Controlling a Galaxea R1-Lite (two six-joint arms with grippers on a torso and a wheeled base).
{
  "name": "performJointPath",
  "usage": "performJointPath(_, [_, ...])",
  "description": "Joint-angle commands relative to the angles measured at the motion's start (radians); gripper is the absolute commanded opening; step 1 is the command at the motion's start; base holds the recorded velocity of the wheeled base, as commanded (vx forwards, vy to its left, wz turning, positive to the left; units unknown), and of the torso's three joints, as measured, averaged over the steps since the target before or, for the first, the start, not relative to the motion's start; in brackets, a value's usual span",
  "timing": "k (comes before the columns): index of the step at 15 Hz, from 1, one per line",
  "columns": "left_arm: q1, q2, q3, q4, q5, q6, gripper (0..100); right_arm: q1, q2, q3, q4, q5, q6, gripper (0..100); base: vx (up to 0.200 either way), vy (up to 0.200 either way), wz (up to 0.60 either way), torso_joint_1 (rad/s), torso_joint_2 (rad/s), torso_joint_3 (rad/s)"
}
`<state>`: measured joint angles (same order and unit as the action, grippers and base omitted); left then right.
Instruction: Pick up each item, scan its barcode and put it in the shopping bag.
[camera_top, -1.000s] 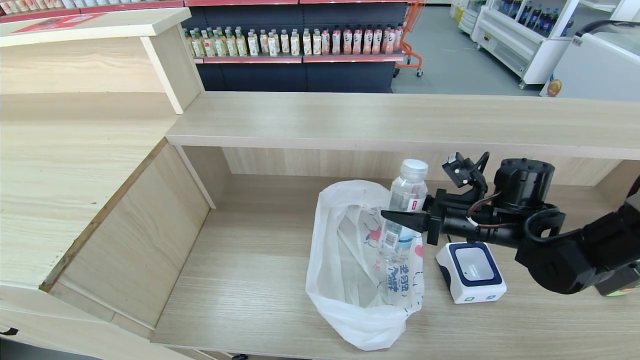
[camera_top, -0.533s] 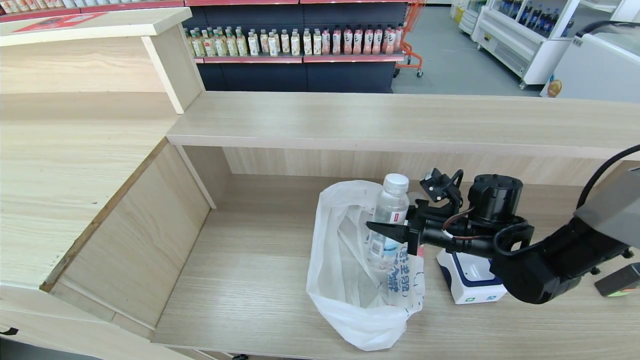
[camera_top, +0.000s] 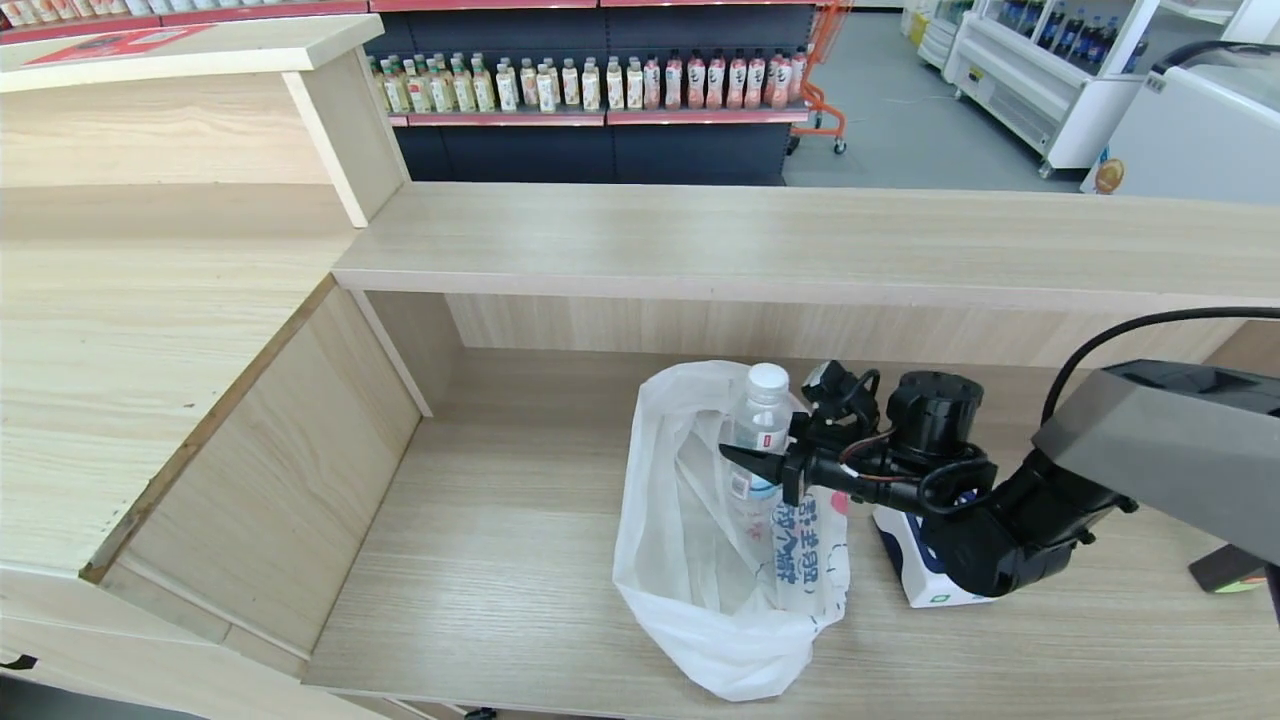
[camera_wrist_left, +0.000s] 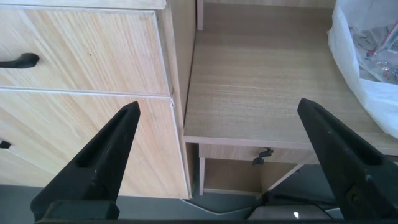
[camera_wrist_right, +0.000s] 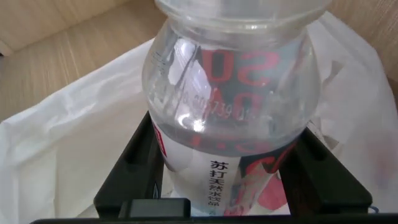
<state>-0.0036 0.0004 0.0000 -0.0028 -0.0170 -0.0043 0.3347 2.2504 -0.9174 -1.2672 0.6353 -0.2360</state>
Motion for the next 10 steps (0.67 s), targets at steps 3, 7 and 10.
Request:
performJointPath(3, [0.001,0.001,0.000,0.000,0.000,0.000,100,0.026,0.092,-0.050,-0.031,-0.002,-0.045,0,0.000,0.000,0.00,0.000,0.00,0.000])
performJointPath(7, [0.001,0.001,0.000,0.000,0.000,0.000,100,0.026,0.106,-0.057,-0.031,0.001,-0.092,0,0.000,0.000,0.00,0.000,0.00,0.000])
performJointPath(10, [0.001,0.001,0.000,0.000,0.000,0.000,100,0.024,0.080,-0.047,-0.029,0.004,-0.085,100,0.000,0.000,0.00,0.000,0.00,0.000])
